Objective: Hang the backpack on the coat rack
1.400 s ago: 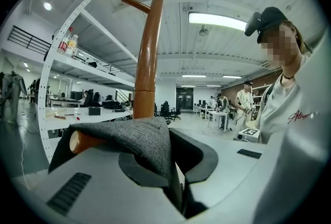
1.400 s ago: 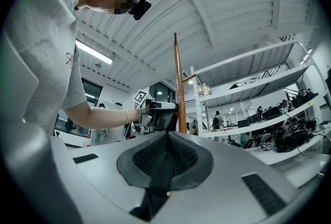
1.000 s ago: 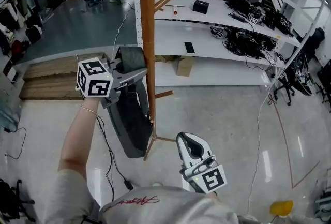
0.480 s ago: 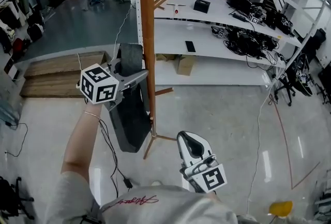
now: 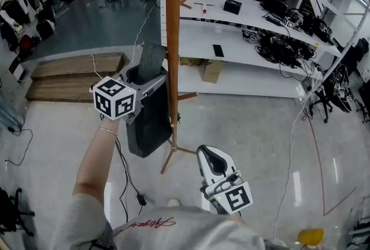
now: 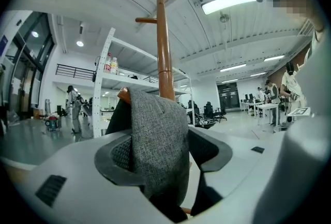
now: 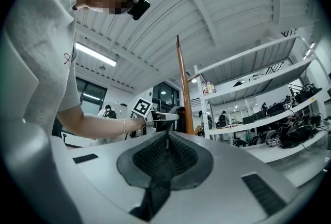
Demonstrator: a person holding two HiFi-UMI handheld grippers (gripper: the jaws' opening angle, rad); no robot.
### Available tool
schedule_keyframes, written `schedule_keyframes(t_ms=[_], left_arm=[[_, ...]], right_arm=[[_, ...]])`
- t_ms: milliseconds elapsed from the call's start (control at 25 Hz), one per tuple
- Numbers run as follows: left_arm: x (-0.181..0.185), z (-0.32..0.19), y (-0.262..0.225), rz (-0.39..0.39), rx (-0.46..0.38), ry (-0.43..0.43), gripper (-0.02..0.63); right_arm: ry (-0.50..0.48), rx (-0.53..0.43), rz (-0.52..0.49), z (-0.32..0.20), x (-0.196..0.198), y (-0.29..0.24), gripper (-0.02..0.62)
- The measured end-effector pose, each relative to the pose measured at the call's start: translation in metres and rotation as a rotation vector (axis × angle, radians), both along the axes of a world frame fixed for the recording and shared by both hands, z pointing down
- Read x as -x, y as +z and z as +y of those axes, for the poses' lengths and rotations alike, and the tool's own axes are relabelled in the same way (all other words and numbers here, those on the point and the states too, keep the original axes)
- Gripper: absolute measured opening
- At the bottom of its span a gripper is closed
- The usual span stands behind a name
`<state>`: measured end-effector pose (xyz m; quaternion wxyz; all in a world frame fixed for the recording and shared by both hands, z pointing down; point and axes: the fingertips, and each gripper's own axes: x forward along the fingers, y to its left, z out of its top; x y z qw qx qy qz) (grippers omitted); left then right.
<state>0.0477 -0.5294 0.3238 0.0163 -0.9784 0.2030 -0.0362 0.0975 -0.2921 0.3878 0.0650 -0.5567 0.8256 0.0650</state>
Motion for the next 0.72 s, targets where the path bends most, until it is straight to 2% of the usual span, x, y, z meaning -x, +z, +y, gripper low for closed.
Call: schedule_keyframes(t_ms=[360, 560, 720], left_arm=[[0.015, 0.000, -0.005, 0.000, -0.066, -0.225, 0.320], [0.021, 0.010, -0.004, 0.007, -0.081, -0.285, 0.325], [0.027, 0.032, -0.009, 0.042, -0.074, -0.286, 0.324]], right_arm=[[-0.023, 0.009, 0.013, 0.023, 0.005, -0.001, 0.023], [-0.020, 0.007, 0.017, 0.037, 0.005, 0.001, 0.023], [-0.031, 0.002, 0.019, 0.049, 0.008, -0.002, 0.023]])
